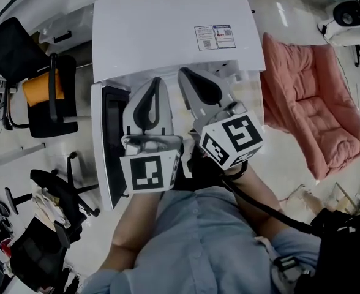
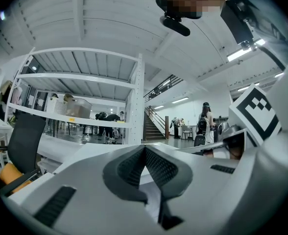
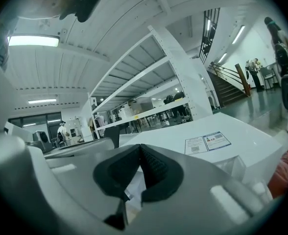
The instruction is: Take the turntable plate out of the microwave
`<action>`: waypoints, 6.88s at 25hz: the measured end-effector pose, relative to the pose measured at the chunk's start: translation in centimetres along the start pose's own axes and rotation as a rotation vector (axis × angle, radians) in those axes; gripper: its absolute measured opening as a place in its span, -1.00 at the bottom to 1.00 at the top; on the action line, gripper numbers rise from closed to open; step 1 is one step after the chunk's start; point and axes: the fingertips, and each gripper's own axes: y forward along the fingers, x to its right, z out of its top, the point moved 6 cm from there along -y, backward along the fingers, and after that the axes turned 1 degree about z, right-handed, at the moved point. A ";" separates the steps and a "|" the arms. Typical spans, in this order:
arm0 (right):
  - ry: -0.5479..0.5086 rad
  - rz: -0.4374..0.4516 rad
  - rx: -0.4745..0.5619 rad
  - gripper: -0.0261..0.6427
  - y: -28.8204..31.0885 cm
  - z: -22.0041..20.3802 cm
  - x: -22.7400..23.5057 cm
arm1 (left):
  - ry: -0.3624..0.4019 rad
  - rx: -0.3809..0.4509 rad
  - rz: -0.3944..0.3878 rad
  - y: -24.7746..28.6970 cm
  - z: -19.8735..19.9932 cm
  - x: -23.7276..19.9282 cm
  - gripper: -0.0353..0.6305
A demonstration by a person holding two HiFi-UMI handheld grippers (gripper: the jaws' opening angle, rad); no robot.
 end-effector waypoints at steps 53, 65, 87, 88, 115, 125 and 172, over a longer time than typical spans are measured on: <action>0.547 -0.070 -0.282 -0.62 5.9 -23.0 7.1 | -0.130 -0.139 -0.034 3.1 -14.3 -2.5 -0.88; 0.891 -0.047 -0.101 -0.48 7.4 -23.3 8.4 | -0.160 -0.157 -0.026 3.2 -14.4 -3.1 -0.87; 0.905 -0.084 -0.084 -0.72 4.1 -24.3 7.3 | -0.148 -0.157 -0.039 2.0 -14.2 -2.5 -0.87; 0.906 -0.084 -0.083 -0.72 4.0 -24.3 7.3 | -0.149 -0.157 -0.041 2.0 -14.2 -2.4 -0.87; 0.961 -0.069 -0.055 -0.67 6.4 -24.1 9.0 | -0.171 -0.138 -0.040 3.6 -13.3 -3.7 -0.87; 0.981 -0.069 -0.045 -0.67 4.4 -24.8 7.6 | -0.162 -0.141 -0.058 2.2 -13.4 -2.2 -0.87; 0.998 -0.021 0.022 -0.68 4.1 -25.0 7.3 | -0.160 -0.127 -0.061 1.4 -13.0 -2.2 -0.87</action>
